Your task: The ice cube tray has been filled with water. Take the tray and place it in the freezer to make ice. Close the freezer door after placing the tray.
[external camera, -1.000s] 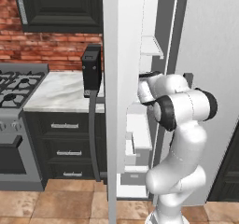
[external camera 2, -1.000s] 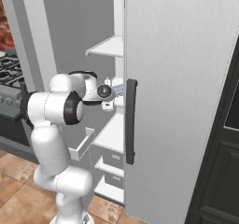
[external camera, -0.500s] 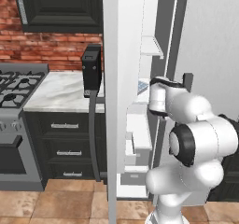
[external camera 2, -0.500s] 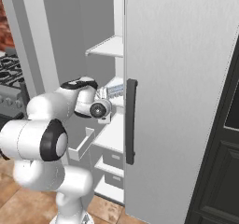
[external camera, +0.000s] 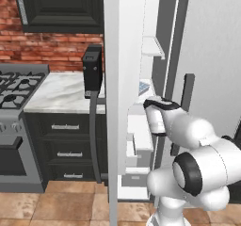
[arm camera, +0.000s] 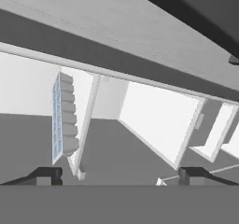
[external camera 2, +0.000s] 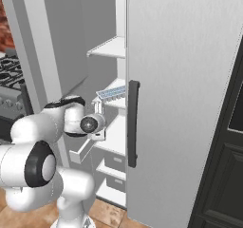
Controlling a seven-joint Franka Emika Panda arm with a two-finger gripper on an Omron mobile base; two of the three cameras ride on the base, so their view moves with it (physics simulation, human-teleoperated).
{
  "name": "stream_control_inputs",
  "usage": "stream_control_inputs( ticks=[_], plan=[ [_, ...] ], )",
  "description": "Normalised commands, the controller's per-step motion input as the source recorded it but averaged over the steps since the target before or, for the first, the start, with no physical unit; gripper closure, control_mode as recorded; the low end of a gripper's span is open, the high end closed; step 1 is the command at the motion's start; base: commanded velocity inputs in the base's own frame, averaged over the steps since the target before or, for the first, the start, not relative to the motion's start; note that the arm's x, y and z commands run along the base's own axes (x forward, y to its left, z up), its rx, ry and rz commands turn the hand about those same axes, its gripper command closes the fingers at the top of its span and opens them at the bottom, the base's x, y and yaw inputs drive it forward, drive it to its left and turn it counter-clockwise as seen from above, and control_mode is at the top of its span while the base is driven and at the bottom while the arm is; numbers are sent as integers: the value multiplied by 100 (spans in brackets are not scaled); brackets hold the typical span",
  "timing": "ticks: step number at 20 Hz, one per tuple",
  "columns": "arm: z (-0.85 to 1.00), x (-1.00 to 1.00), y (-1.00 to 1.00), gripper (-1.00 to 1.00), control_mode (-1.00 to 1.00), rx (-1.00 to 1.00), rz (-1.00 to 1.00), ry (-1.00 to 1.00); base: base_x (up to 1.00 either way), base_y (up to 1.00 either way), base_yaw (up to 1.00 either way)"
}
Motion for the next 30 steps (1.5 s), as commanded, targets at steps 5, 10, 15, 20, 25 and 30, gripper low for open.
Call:
stream_control_inputs(
  ticks=[5, 10, 15, 20, 25, 30],
  plan=[
    [37, -13, -1, -100, -100, 0, 0, 37, 0, 0, 0],
    [34, -31, -17, -100, -100, 0, -3, 8, 0, 0, 0],
    [0, 0, 0, -100, 100, 0, 0, 0, -23, -28, -12],
    [0, 0, 0, -100, 100, 0, 0, 0, -18, -28, -13],
    [0, 0, 0, -100, 100, 0, 0, 0, -24, -11, -9],
    [0, 0, 0, -100, 100, 0, 0, 0, -45, 6, 0]
  ],
)
